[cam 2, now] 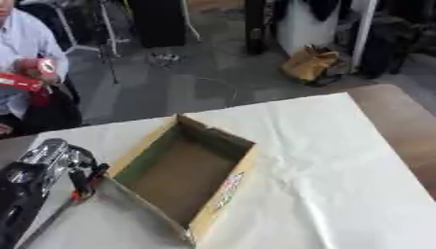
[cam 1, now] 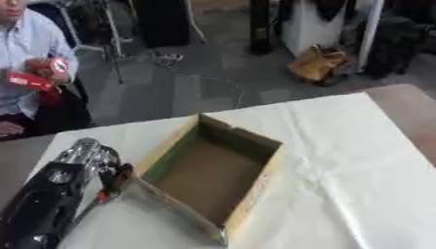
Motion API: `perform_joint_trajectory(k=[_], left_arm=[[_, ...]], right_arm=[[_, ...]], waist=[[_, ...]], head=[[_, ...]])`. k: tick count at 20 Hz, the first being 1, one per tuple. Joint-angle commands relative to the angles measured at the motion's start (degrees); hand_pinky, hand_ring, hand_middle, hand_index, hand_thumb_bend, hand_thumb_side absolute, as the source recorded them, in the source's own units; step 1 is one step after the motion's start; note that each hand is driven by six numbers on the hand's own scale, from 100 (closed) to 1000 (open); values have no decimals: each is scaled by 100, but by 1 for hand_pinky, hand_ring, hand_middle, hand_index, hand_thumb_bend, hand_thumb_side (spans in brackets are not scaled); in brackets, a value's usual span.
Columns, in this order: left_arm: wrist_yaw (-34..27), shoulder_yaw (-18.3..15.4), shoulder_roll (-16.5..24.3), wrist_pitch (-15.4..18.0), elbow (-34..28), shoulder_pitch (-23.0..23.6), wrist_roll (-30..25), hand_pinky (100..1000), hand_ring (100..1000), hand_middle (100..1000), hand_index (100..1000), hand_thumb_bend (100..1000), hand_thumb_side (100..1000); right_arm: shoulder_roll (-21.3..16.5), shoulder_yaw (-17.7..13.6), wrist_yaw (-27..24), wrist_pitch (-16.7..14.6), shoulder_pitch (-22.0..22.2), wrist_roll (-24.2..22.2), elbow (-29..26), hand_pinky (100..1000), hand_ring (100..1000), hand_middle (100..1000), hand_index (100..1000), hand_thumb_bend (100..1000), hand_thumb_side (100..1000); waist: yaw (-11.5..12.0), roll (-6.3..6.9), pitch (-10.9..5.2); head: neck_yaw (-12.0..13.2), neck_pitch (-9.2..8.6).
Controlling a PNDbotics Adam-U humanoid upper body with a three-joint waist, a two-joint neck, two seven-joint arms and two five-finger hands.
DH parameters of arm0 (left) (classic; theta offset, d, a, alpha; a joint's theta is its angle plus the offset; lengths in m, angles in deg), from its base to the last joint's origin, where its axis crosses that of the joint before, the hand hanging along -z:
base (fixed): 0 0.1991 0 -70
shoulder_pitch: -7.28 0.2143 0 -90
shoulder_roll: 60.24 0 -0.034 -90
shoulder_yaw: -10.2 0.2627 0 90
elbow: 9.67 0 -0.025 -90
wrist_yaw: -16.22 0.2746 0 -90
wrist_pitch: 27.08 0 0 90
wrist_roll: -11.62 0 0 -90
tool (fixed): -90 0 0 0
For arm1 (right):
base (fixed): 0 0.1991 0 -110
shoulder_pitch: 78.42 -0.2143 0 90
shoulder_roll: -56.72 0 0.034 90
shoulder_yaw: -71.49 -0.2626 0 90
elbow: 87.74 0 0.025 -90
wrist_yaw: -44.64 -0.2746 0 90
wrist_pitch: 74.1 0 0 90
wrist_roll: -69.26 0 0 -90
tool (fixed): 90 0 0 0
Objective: Pick up objects on the table and place them in the box.
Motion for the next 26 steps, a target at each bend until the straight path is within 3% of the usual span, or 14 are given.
perform_joint_trajectory(k=[1, 10, 26], left_arm=[[58, -22, 101, 19, -91, -125, 9, 1000, 1000, 1000, 907, 231, 342], [76, -28, 83, 15, -89, -126, -30, 1000, 1000, 1000, 853, 217, 342], [49, -27, 62, 33, -79, -126, -143, 1000, 1000, 1000, 894, 238, 356]], right_arm=[[-65, -4, -19, -866, -52, 874, -65, 840, 828, 635, 702, 100, 1000], [-61, 0, -27, -862, -56, 874, -65, 840, 828, 635, 702, 100, 1000], [-56, -5, -37, -864, -58, 878, -65, 840, 827, 635, 701, 100, 1000]], waist=[[-3, -46, -91], [0, -54, -95], [-10, -62, -94]], head=[[15, -58], [24, -65], [28, -70]])
